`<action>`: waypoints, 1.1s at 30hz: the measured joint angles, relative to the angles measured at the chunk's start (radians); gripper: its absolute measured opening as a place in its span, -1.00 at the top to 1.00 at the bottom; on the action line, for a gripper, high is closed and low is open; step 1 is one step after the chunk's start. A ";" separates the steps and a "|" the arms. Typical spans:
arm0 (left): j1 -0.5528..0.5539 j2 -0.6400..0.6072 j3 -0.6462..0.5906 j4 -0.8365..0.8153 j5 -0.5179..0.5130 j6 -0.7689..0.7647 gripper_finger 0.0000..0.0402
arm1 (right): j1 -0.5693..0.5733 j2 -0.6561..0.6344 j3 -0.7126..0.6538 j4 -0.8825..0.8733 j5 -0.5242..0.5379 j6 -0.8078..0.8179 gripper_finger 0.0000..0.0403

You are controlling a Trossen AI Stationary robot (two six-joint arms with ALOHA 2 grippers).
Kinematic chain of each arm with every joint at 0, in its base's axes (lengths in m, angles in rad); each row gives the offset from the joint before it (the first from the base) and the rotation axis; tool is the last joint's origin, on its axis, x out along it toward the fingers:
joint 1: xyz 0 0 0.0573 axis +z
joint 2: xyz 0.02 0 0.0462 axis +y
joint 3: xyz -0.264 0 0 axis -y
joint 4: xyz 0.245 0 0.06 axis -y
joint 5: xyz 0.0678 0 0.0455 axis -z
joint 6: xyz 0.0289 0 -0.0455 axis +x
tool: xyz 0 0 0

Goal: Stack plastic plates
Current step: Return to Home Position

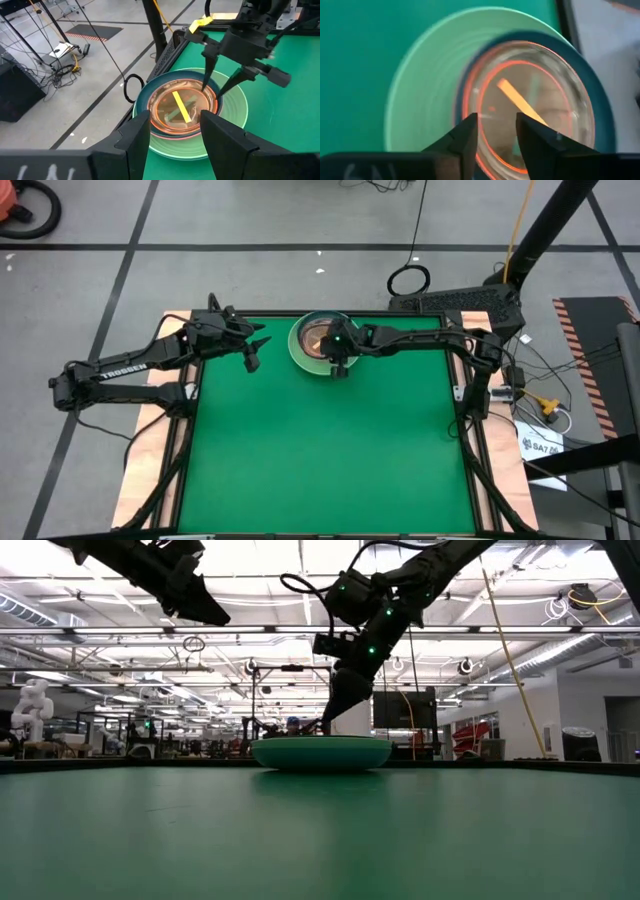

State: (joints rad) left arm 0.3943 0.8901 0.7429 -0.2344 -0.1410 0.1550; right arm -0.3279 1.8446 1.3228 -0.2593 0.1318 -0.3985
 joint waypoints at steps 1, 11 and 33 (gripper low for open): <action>0.000 0.000 0.000 0.000 0.000 0.000 0.11 | 0.000 0.000 0.000 -0.005 0.029 0.027 0.31; 0.000 0.000 0.000 0.000 0.000 -0.007 0.11 | 0.018 -0.021 0.000 -0.013 0.080 0.151 0.11; -0.006 0.000 0.000 -0.033 0.000 -0.026 0.11 | 0.100 -0.440 -0.389 0.166 0.073 0.230 0.18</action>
State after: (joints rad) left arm 0.3878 0.8902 0.7429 -0.2672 -0.1406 0.1294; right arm -0.2276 1.4046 0.9336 -0.0934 0.2048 -0.1680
